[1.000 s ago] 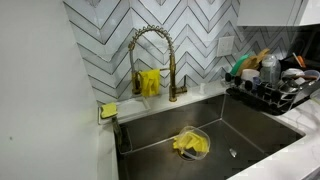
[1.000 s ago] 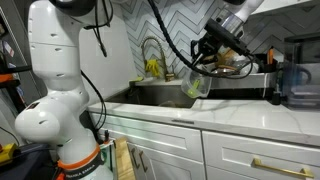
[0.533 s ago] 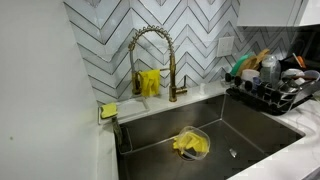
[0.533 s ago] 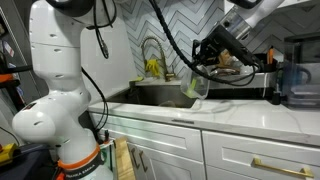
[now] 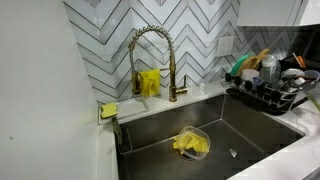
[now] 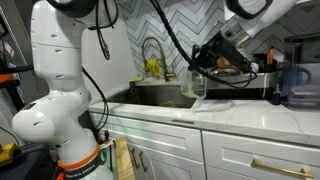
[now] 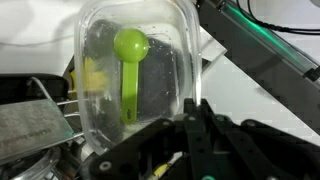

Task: Remove the clear bowl with the measuring spoon from the sink and pour the spoon onto the counter then put the bowl on the dishrack.

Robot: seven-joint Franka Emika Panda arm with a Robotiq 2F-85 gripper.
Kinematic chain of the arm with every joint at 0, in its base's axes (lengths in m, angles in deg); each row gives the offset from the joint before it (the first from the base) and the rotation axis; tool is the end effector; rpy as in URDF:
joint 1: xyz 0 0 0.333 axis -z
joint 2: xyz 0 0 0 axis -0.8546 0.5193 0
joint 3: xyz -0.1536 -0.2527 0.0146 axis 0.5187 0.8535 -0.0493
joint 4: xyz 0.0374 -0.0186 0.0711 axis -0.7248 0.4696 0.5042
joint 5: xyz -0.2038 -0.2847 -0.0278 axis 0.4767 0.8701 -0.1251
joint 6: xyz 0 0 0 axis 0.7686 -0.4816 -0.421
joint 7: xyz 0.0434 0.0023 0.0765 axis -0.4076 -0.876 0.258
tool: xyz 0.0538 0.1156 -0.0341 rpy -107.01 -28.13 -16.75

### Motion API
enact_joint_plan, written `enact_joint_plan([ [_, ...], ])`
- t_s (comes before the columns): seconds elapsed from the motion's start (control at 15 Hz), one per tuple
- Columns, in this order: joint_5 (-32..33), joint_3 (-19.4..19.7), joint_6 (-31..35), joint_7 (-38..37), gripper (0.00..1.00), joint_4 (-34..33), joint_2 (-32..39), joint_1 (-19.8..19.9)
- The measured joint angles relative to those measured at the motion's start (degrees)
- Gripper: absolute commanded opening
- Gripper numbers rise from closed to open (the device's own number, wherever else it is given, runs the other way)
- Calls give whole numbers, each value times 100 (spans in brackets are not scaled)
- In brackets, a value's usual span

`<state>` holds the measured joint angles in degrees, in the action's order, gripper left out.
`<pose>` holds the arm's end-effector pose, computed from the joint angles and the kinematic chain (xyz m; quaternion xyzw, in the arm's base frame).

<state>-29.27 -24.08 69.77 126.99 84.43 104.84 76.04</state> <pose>0.4901 -0.1090 0.4379 -0.7156 -0.5192 -0.0390 0.4656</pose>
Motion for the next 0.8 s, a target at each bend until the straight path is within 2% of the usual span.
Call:
enact_joint_plan([
  [0.4,-303,91,3,823,2,96,106,117],
  [0.8,-837,184,-17,1148,2,103,297,264],
])
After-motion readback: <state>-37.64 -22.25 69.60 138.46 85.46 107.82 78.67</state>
